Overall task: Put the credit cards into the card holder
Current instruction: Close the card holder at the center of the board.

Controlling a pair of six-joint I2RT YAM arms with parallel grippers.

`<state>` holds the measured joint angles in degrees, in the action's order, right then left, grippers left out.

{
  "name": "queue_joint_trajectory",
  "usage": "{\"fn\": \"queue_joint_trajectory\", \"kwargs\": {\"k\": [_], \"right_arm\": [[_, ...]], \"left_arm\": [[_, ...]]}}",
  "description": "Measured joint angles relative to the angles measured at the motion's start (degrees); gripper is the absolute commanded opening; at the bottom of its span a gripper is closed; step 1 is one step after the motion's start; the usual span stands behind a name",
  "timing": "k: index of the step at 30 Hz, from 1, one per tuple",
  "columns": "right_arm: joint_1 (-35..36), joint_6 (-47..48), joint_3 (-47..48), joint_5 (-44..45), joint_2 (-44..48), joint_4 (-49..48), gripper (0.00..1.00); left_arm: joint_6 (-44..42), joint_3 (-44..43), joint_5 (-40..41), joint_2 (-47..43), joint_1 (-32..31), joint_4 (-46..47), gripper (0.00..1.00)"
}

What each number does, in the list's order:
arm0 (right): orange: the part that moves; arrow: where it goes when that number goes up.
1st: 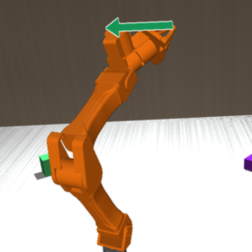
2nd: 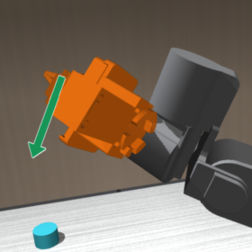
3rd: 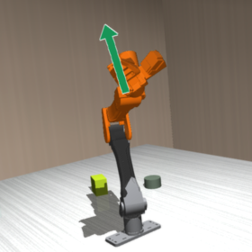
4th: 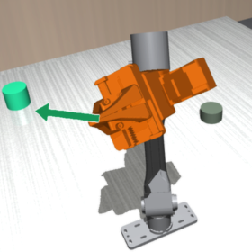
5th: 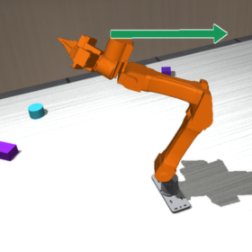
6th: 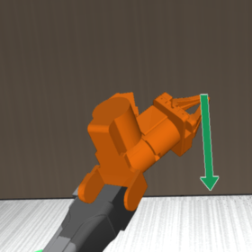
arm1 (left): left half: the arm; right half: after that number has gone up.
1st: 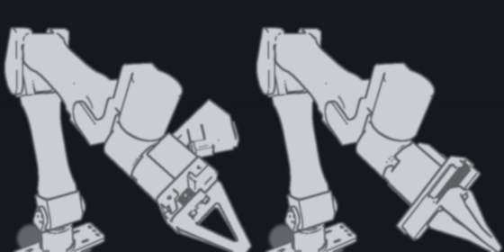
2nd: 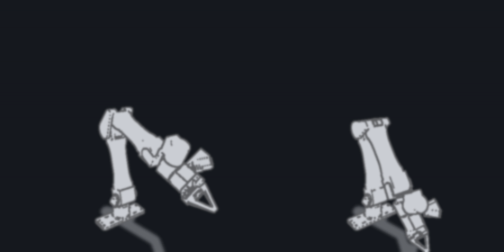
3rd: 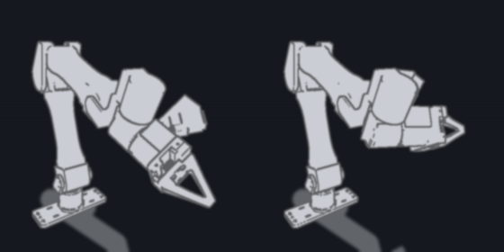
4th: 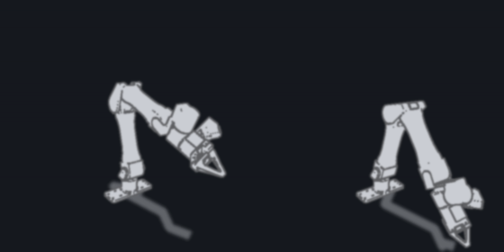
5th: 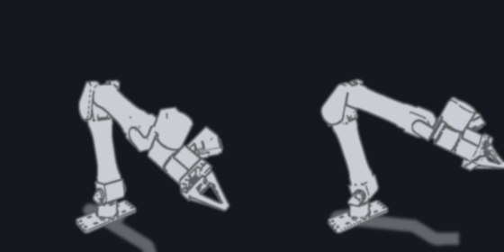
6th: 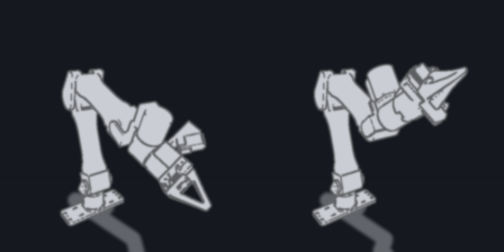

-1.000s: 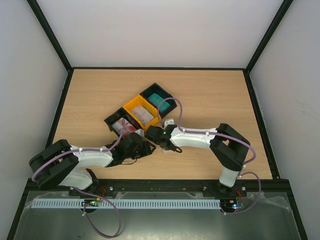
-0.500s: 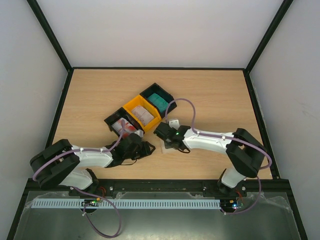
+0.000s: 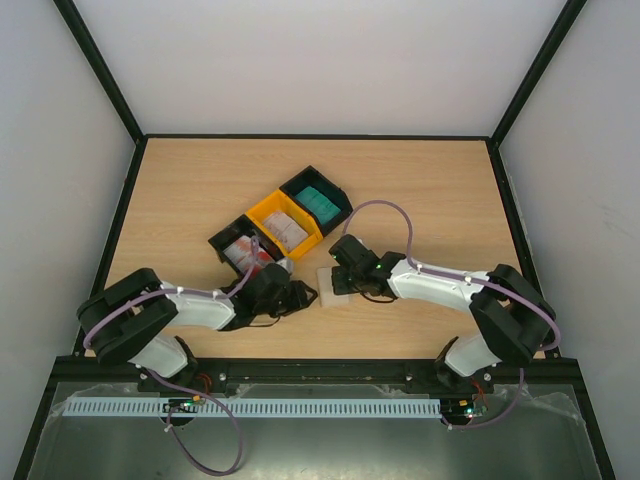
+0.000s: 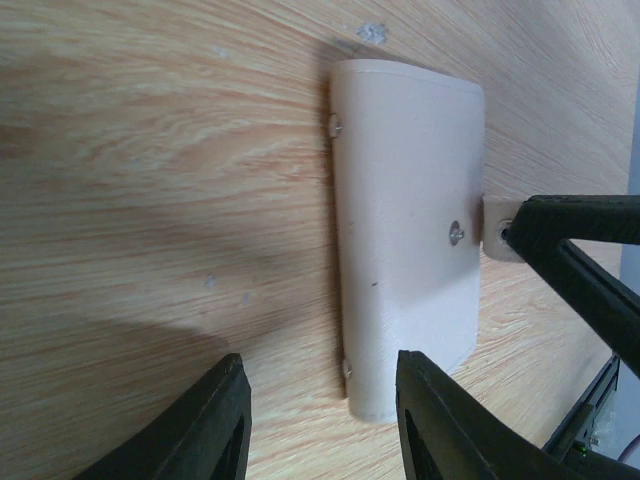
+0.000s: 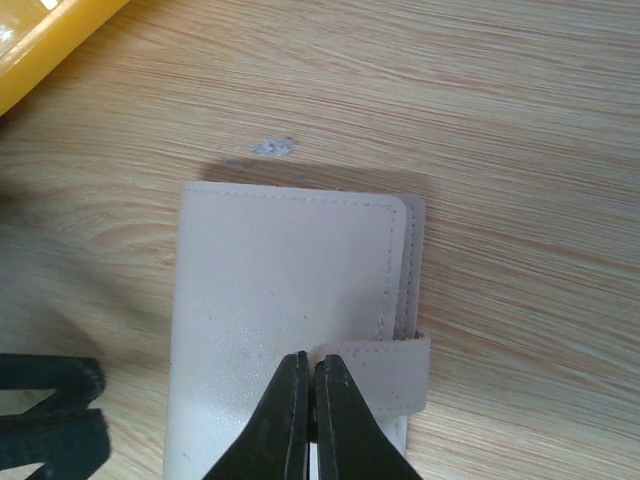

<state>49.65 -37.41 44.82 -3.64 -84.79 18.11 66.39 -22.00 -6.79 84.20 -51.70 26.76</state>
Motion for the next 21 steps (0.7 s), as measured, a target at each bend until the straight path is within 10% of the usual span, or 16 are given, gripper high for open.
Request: {"fn": "queue_joint_trajectory", "kwargs": {"k": [21], "right_arm": [[-0.09,4.17,1.44,-2.05,-3.74,-0.39,0.02]], "left_arm": [[-1.57,-4.09,-2.86,6.34,0.00,2.32,0.29]]}}
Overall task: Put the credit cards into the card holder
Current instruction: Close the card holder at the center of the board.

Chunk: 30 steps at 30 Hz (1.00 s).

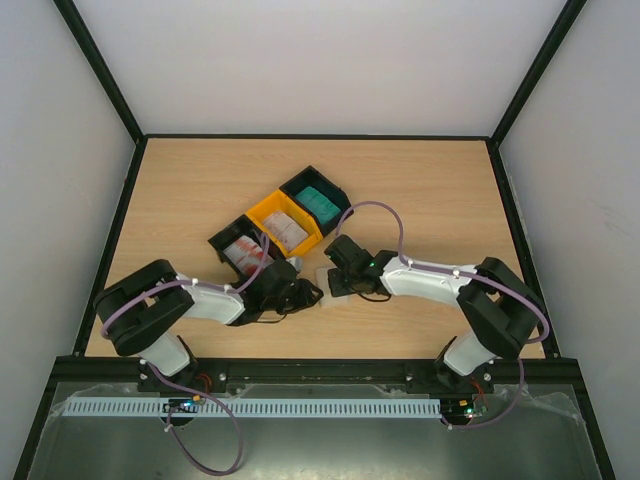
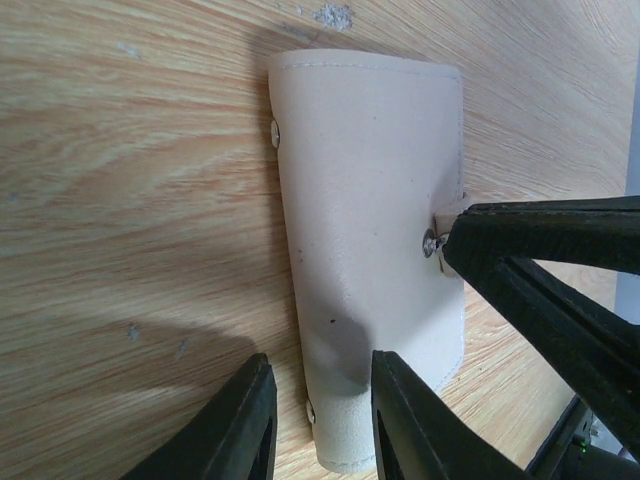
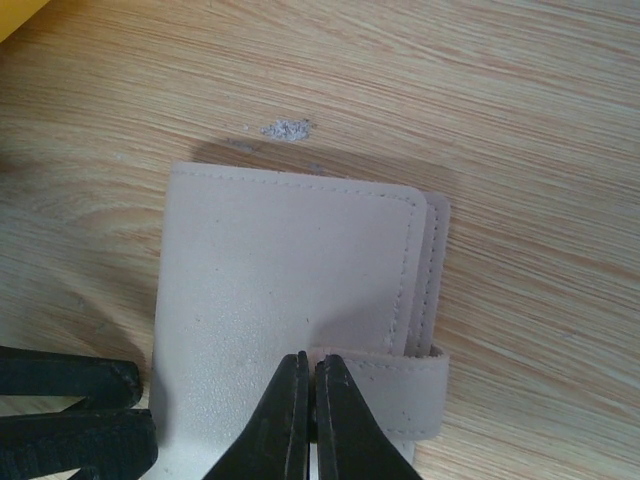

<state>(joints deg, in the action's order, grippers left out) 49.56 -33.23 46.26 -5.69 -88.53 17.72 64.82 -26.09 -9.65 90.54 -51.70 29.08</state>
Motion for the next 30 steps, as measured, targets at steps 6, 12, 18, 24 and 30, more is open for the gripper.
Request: {"fn": "queue_joint_trajectory", "kwargs": {"k": [6,12,18,24,30], "right_arm": [[0.00,-0.96,0.83,0.79,-0.79,0.11,0.02],[0.07,-1.84,1.42,1.14,-1.57,0.07,0.02],[0.70,-1.73,2.25,1.60,-2.34,0.61,0.02],[2.23,-0.44,5.18,3.89,-4.22,4.15,0.02],[4.33,0.70,8.00,6.91,-6.34,7.48,0.02]], "left_arm": [[-0.13,-0.02,-0.28,0.33,-0.02,0.37,0.27],[-0.15,-0.04,-0.42,0.52,-0.02,0.59,0.27],[-0.17,-0.15,-0.44,0.74,-0.02,0.74,0.26],[-0.20,-0.22,-0.44,0.94,-0.02,0.94,0.26],[-0.26,-0.22,-0.42,0.96,-0.02,0.94,0.25]]}}
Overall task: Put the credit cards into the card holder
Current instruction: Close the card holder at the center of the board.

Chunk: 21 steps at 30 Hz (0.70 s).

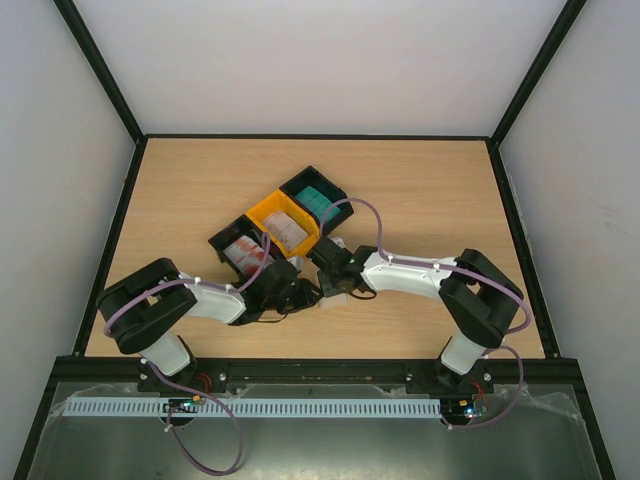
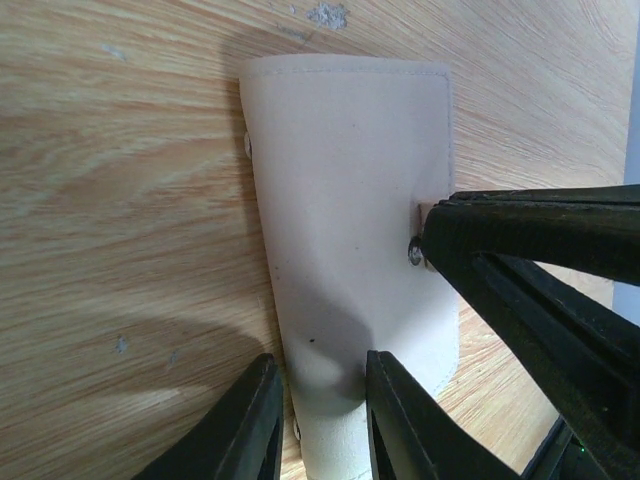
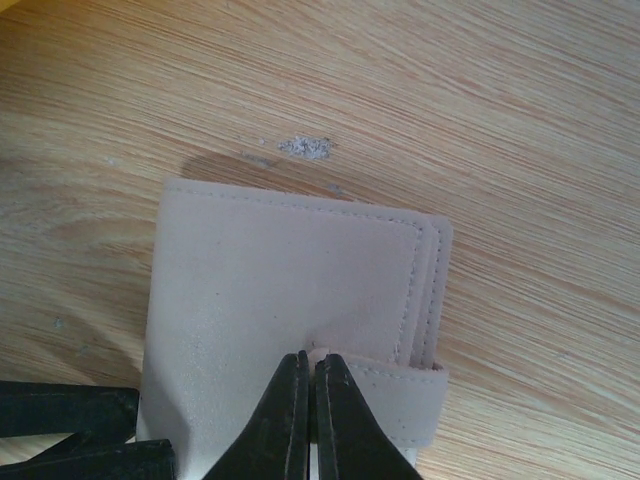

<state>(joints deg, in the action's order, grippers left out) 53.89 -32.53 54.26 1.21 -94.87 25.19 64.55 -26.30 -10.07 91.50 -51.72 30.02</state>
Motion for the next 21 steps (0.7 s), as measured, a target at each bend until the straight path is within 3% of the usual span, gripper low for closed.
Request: {"fn": "queue_joint_trajectory", "kwargs": {"k": [21], "right_arm": [[1.38,0.72,1.62,1.75,-0.85,3.74,0.02]], "left_arm": [[-0.28,-1.03,0.02,1.05,-0.04,-0.17,0.24]]}}
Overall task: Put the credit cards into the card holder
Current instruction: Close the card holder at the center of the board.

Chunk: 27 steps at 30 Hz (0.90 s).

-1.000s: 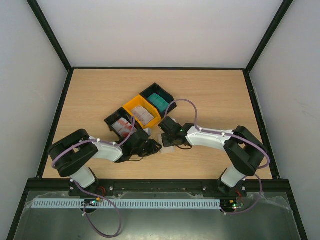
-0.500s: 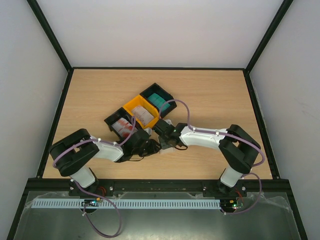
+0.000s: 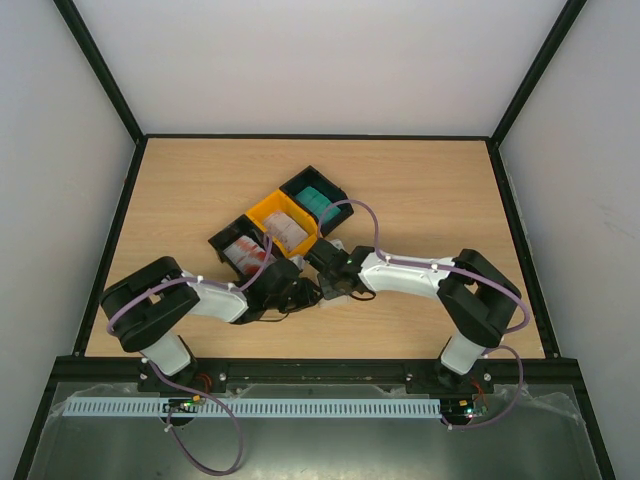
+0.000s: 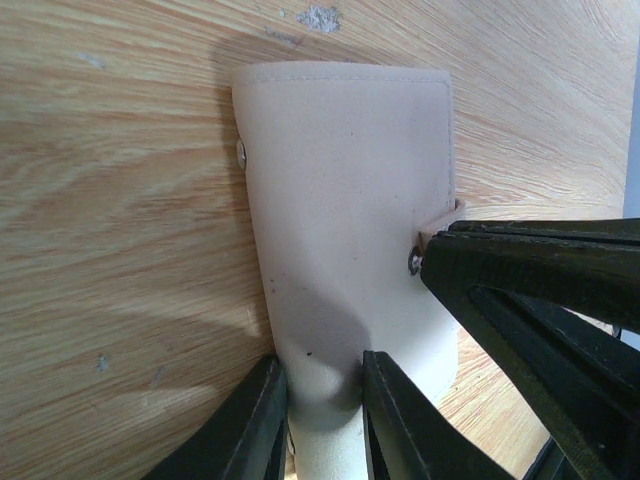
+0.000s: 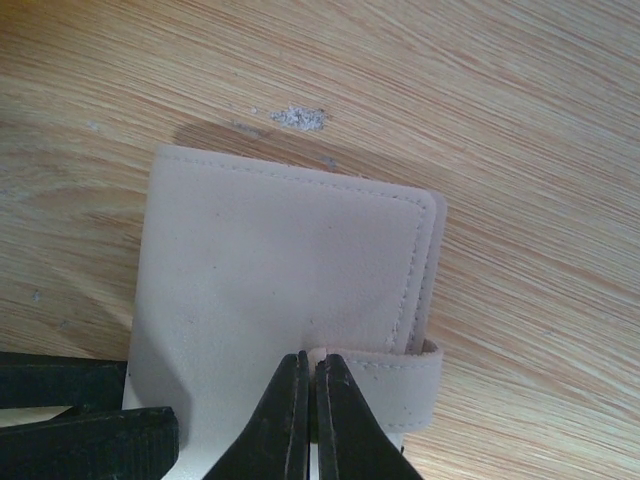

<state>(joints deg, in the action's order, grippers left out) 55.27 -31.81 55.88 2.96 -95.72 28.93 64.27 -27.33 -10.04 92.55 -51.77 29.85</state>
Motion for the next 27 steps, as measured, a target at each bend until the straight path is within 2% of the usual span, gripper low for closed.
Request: {"fn": "queue_joint_trajectory", "kwargs": {"k": [5,11,19,27], "right_arm": [[0.00,-0.83,0.00,-0.02,-0.09,-0.44,0.03],[0.07,-2.27,0.00,-0.46,-0.15,-1.03,0.15],[0.31,-3.45,0.00,-0.44,-0.17,-1.46,0.03],[0.33,-4.90,0.00,0.39,-0.17,-1.64,0.02]], "left_arm": [[-0.02,0.00,0.00,0.02,-0.07,0.00,0.24],[-0.04,0.00,0.02,0.07,-0.07,0.07,0.23],[-0.09,0.00,0.02,0.22,-0.11,0.31,0.23],[-0.22,0.00,0.04,0.24,-0.33,0.35,0.23]]}}
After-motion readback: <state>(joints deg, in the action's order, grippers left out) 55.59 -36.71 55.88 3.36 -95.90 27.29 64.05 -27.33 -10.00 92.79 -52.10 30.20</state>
